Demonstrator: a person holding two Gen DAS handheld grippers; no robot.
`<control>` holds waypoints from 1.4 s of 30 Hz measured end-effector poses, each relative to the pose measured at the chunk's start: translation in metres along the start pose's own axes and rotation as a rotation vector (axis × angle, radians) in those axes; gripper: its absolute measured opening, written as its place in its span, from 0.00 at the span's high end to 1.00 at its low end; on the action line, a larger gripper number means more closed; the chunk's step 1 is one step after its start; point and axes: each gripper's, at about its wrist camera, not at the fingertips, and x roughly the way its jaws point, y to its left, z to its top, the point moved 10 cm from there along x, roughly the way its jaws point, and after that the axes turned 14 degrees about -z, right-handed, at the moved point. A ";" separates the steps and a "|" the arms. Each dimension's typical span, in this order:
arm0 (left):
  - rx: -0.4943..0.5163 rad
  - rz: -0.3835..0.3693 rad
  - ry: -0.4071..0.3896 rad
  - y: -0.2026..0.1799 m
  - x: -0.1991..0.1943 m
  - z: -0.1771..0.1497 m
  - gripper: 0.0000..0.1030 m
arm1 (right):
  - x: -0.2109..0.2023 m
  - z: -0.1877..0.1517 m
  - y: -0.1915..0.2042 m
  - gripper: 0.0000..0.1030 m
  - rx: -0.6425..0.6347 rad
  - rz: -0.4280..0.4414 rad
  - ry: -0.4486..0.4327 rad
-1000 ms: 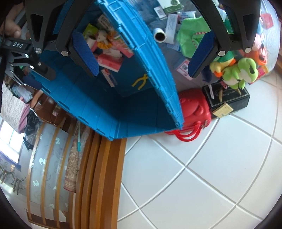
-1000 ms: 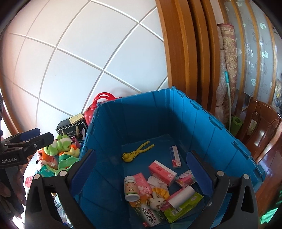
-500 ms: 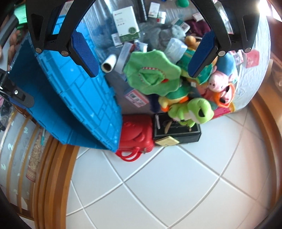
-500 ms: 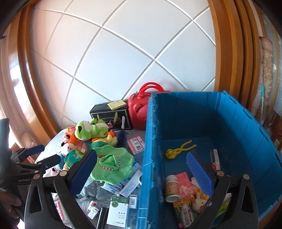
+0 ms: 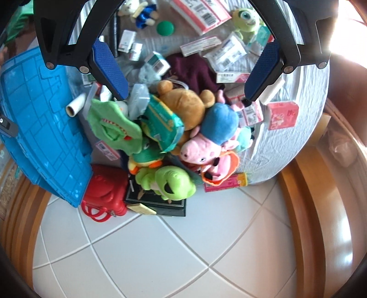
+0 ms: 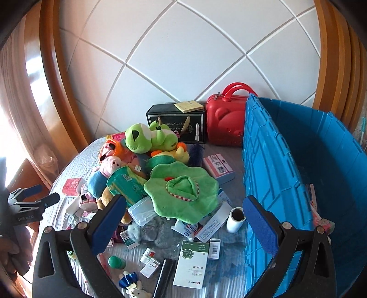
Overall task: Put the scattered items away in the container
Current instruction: 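Move both tools back over the table items, then grasp the white paper roll with left tool while right tool grasps the white-green box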
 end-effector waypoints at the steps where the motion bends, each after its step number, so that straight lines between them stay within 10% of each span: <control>1: -0.002 0.012 0.007 0.011 0.001 -0.002 0.01 | 0.006 -0.007 0.005 0.00 0.001 -0.003 0.018; 24: 0.024 0.066 0.233 0.210 0.093 -0.082 0.01 | 0.154 -0.204 0.027 0.00 -0.003 -0.210 0.403; 36: 0.097 0.082 0.359 0.276 0.166 -0.101 0.05 | 0.176 -0.240 0.014 0.00 0.006 -0.261 0.454; 42: 0.021 0.028 0.436 0.288 0.191 -0.118 0.50 | 0.174 -0.240 0.012 0.00 0.030 -0.270 0.447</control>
